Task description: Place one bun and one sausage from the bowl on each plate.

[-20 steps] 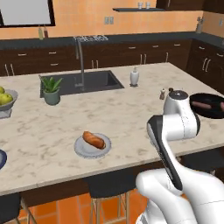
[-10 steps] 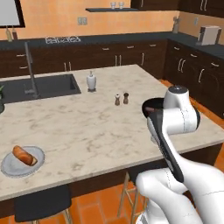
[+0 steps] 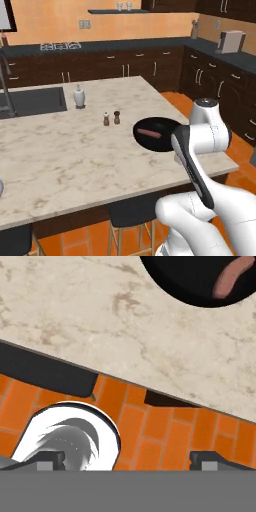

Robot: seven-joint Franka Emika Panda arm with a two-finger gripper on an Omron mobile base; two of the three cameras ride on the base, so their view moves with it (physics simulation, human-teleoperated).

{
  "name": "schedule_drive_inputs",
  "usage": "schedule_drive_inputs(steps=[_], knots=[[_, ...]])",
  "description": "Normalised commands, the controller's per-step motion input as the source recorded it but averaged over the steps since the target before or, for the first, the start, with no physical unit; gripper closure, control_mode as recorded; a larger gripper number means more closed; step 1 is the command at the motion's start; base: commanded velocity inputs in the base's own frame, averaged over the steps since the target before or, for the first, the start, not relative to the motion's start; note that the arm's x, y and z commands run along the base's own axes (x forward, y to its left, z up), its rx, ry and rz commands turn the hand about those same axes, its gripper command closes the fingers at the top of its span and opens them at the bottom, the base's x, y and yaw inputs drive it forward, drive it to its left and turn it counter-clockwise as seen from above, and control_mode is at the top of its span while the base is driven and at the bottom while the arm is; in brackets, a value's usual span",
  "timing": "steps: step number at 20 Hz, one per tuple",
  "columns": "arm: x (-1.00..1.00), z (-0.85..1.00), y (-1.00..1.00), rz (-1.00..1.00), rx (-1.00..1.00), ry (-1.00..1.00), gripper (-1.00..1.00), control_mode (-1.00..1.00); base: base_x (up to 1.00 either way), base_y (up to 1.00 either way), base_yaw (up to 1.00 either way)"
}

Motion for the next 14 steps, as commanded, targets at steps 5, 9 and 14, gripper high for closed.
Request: schedule_drive_inputs(steps=[5, 9, 14], knots=[[0.0, 0.0, 0.0, 0.0, 0.0, 0.0, -1.0, 1.0, 0.9, -0.08, 0.21], [0.75, 0.02, -0.06, 0.18, 0.13, 0.0, -1.0, -1.0, 0.25, -0.03, 0.06], [1.0, -0.14, 0.07, 0.09, 0.08, 0.06, -1.0, -1.0, 0.0, 0.0, 0.0]])
